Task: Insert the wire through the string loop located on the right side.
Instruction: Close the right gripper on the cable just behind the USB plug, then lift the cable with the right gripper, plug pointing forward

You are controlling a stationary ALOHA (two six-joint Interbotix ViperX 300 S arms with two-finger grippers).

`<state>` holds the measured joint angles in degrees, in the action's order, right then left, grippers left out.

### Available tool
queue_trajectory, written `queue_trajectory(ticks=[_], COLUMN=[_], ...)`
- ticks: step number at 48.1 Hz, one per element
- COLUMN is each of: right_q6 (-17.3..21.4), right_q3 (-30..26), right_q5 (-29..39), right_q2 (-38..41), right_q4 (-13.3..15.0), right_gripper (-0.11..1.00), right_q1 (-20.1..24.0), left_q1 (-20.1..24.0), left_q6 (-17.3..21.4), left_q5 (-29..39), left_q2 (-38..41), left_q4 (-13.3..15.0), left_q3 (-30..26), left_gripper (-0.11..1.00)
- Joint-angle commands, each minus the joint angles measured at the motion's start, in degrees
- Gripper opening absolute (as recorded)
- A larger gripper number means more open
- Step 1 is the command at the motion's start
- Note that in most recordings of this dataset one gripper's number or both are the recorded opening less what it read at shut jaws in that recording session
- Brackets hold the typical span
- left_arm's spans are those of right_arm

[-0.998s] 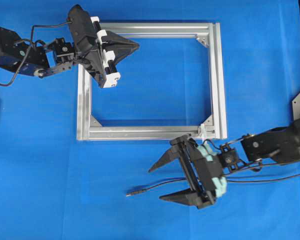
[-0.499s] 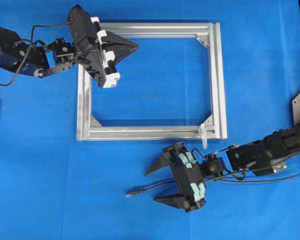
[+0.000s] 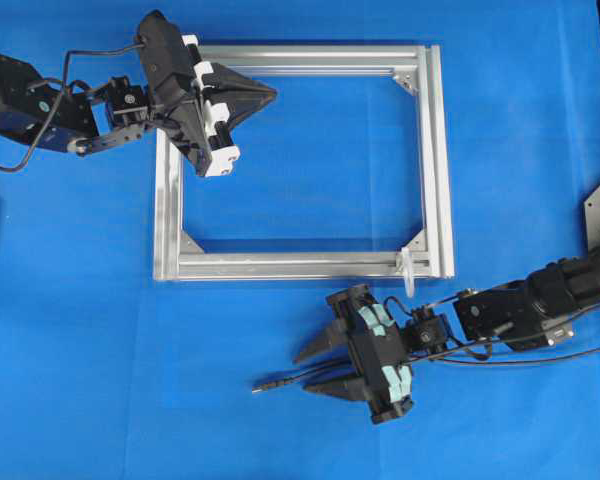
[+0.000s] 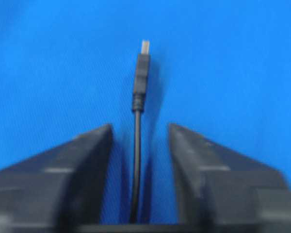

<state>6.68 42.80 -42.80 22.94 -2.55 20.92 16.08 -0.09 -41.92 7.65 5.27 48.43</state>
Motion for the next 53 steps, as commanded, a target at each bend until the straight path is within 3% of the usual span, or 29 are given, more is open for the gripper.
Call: queue_trajectory(ticks=[1,5,9,31,53], right_q6=[-0.18,-0.18,-0.18,0.0,-0.53], right_q3=[0.09,0.35,0.35,0.35,-1.49], right_q5=[-0.53,-0.53,-0.53,1.23,13.89], right_q2=[-1.58,-1.85,-1.93,-5.71,-16.26], right_q4=[0.0,0.09,0.18,0.18,0.18], right_gripper=[0.19,0.03,-0.04,-0.04,-0.04], right_q1=[0.09,0.18,0.09,0.18,0.09], left_q1=[0.26,0.35,0.44,0.53,0.53], left_q6=[0.09,0.09,0.09,0.09,0.09], left_q5=[-0.26,-0.26,-0.26,-0.26,-0.26], left_q2=[-1.76,-1.85,-1.85,-1.76,-1.85], left_q4=[-0.18,-0.09,-0.18,-0.18,-0.18], left_q3=[-0.44,-0.44,-0.35,-0.44,-0.44], left_gripper=[0.0,0.0,0.0,0.0,0.0])
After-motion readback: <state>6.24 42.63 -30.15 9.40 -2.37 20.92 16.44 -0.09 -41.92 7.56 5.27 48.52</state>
